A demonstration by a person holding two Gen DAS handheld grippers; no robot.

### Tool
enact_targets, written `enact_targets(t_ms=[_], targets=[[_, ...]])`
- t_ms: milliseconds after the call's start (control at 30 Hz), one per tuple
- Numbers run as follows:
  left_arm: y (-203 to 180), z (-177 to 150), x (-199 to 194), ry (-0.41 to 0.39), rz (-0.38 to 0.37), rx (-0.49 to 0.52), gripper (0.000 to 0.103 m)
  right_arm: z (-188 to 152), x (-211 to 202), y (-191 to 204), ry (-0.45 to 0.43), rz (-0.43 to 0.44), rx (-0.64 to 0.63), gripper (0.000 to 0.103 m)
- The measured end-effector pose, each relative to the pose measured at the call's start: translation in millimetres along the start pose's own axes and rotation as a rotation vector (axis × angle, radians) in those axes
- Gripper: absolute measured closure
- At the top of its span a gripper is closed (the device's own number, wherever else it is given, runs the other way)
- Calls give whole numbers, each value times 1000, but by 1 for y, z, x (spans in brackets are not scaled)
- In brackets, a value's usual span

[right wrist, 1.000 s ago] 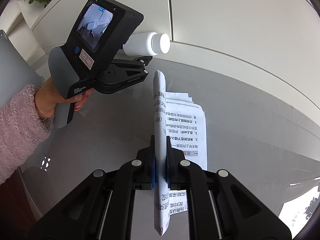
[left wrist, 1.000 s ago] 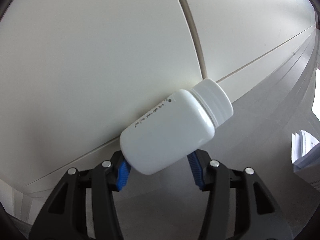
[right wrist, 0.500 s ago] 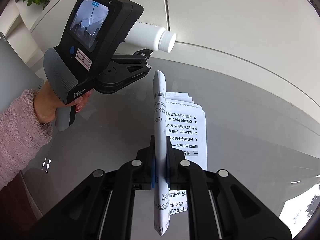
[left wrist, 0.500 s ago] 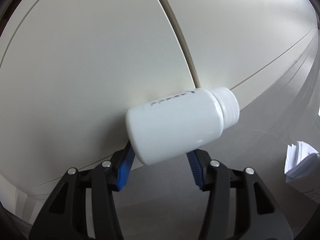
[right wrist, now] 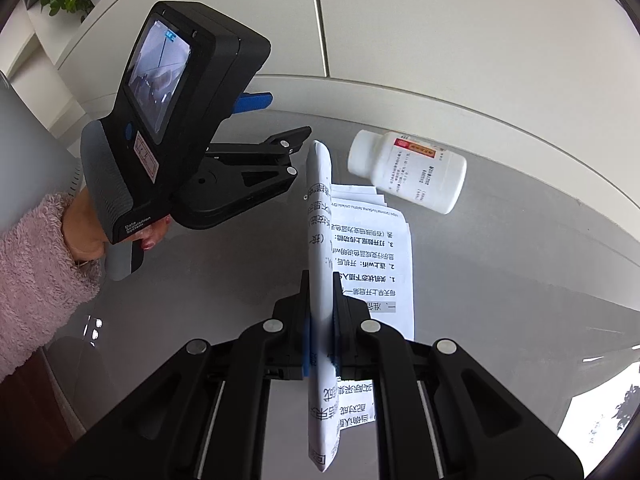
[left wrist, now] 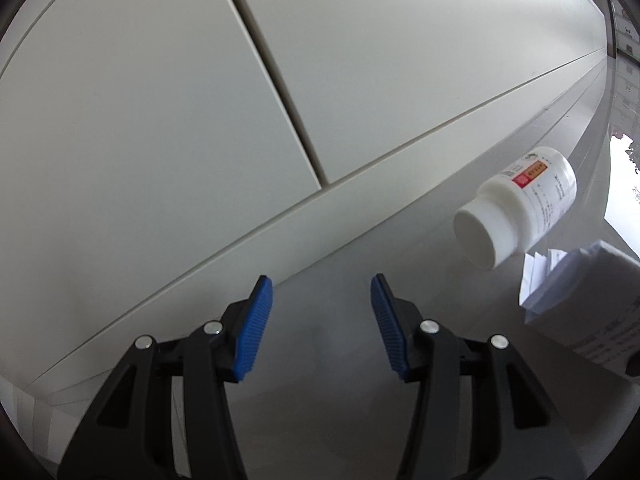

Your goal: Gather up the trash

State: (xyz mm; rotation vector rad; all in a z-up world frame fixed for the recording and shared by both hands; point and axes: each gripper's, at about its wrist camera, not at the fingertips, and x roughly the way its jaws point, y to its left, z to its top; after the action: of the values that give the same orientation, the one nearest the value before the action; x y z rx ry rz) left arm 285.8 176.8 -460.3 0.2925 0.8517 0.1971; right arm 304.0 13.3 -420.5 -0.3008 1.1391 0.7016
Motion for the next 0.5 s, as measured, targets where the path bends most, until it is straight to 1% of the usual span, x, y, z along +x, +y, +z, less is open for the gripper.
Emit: enact_targets(t_ms=[100,333,400,433,500], targets=[[-5,9,1,-15,-39,40,51,-4,-8,-7,5,-16,9,96],[-45,20,-22,-54,-111,109,51,-19,-28,-35,25,-65,45,96],[-60,25,-27,-67,-132,134,51,-24,-35,-44,27,-82,56,96],[-75,32,-31,-74,-139,148,51,-26,-40,-50,25,-89,66,96],[-91,45,-31,-91,-152,188,50,-29,-48,-60,15,-100,86,96]])
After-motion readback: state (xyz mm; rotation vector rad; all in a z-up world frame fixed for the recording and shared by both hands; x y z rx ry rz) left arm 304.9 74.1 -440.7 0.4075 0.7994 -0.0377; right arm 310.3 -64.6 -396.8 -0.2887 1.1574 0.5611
